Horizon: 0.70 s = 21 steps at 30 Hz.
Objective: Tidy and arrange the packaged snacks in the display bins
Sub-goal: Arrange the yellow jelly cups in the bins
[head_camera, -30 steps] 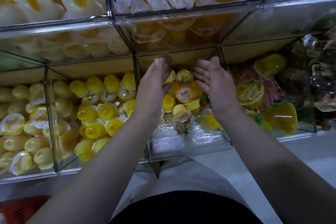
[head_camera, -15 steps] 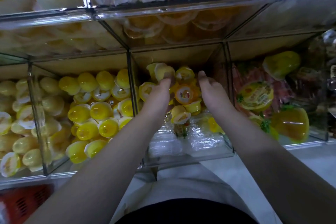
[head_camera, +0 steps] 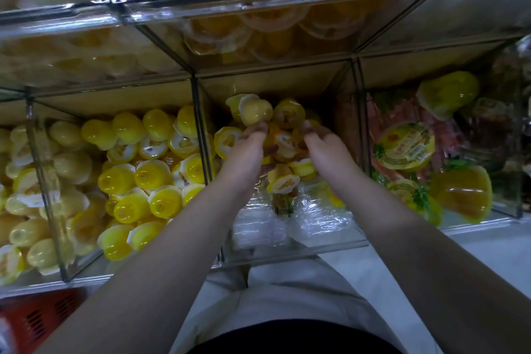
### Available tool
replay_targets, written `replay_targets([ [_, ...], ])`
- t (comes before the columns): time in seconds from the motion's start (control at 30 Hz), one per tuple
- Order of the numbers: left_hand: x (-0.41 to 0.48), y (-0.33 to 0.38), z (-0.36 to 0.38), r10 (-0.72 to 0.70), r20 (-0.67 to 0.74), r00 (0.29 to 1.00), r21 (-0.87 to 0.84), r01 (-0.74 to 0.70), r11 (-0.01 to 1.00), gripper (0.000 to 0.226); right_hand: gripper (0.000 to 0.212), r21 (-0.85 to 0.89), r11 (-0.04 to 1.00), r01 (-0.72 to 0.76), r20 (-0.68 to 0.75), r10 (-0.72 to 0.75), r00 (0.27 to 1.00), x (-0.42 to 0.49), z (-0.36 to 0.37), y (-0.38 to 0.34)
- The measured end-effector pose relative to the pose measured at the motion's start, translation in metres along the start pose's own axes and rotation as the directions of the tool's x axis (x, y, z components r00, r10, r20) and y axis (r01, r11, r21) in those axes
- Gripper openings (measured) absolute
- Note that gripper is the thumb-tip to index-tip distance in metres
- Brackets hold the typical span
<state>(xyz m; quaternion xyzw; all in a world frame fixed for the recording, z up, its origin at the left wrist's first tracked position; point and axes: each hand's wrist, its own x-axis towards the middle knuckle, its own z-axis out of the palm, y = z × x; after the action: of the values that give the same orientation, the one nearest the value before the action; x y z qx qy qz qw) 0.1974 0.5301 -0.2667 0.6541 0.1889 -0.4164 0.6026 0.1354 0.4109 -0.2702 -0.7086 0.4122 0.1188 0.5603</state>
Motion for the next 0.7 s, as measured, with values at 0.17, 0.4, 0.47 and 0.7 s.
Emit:
replay_targets([
  [0.17,-0.003,0.000,0.003,0.057,0.078,0.995,0.011,-0.058,0.998,0.025,0.014,0.012,0.993,0.120,0.118,-0.121,0.986,-0.006,0.003,0.010],
  [0.4,-0.004,-0.002,-0.012,0.127,0.143,0.981,0.184,-0.153,0.971,0.029,0.010,-0.056,0.989,0.137,-0.039,-0.139,0.990,0.001,0.003,0.018],
  [0.47,-0.008,-0.002,-0.012,0.124,0.171,0.977,0.139,-0.149,0.979,0.029,0.009,-0.064,0.986,0.154,-0.061,-0.157,0.986,0.000,0.003,0.017],
  [0.7,-0.017,-0.003,-0.023,0.181,0.161,0.970,0.104,-0.199,0.974,0.041,0.013,0.006,0.987,0.160,-0.105,-0.159,0.982,-0.009,0.001,-0.005],
])
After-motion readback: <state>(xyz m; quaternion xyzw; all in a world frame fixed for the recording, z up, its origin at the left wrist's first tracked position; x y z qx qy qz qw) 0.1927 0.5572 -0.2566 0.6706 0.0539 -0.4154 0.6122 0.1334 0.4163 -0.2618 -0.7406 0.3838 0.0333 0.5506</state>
